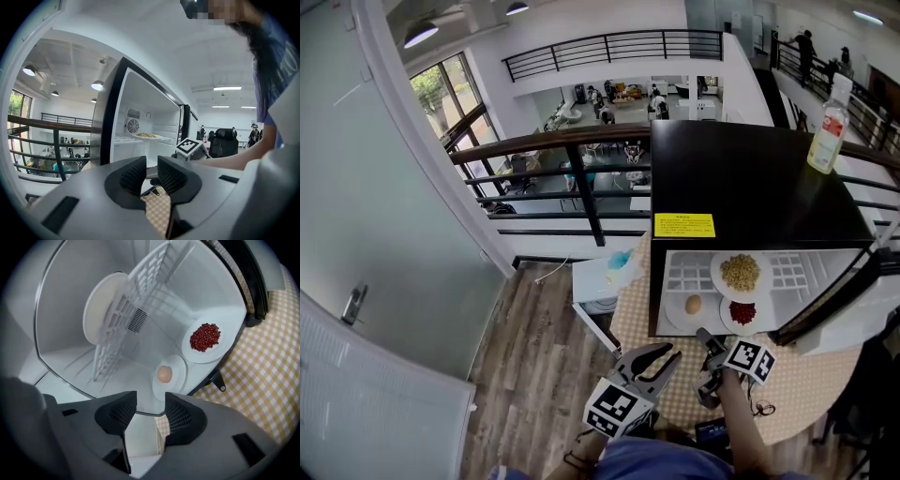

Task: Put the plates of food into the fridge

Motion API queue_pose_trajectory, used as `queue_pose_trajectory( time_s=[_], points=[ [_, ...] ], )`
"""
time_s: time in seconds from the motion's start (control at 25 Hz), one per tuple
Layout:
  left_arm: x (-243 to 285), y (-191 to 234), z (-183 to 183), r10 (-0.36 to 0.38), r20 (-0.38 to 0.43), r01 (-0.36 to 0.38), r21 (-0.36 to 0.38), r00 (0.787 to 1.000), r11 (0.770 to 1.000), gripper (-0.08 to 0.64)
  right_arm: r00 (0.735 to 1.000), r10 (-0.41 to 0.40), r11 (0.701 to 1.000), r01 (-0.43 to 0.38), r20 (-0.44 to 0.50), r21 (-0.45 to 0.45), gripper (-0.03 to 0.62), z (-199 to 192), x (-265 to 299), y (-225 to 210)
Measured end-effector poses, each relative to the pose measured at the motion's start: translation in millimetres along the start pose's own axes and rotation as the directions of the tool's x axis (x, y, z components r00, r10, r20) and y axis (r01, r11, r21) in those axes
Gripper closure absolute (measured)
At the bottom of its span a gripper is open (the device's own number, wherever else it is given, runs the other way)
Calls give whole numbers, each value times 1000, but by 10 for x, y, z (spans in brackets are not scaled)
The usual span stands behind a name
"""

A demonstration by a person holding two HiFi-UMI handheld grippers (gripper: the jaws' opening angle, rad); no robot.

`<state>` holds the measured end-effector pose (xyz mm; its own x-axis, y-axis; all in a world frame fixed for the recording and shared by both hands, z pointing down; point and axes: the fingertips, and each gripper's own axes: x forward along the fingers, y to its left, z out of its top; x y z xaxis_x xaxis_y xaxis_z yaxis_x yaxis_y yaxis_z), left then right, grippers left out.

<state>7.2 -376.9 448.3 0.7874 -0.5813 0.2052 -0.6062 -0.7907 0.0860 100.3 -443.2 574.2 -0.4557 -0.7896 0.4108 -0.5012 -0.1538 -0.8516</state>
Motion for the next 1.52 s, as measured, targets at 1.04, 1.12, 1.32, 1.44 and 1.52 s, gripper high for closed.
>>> queue_pose_trajectory(
  time_s=[1.04,1.12,1.32,1.44,1.52],
  points=[
    [10,-993,-312,135,-57,-139,-66,989,988,477,983,96,928,-146,-159,-343,522,-409,-1539,79],
    [0,-1131,-372,149,-66,-154,-75,987,985,477,977,104,924,-164,-186,-345,522,-472,-1630,21],
    [-8,-1465,-502,173,-92,-181,-91,981,979,477,959,119,917,-205,-256,-342,522,-613,-1814,-121],
    [-37,-1613,-564,183,-114,-194,-90,976,977,477,951,131,916,-224,-279,-333,523,-674,-1881,-165],
    [-71,-1666,-580,194,-125,-205,-88,973,975,477,949,138,914,-232,-283,-333,526,-699,-1906,-178]
  ],
)
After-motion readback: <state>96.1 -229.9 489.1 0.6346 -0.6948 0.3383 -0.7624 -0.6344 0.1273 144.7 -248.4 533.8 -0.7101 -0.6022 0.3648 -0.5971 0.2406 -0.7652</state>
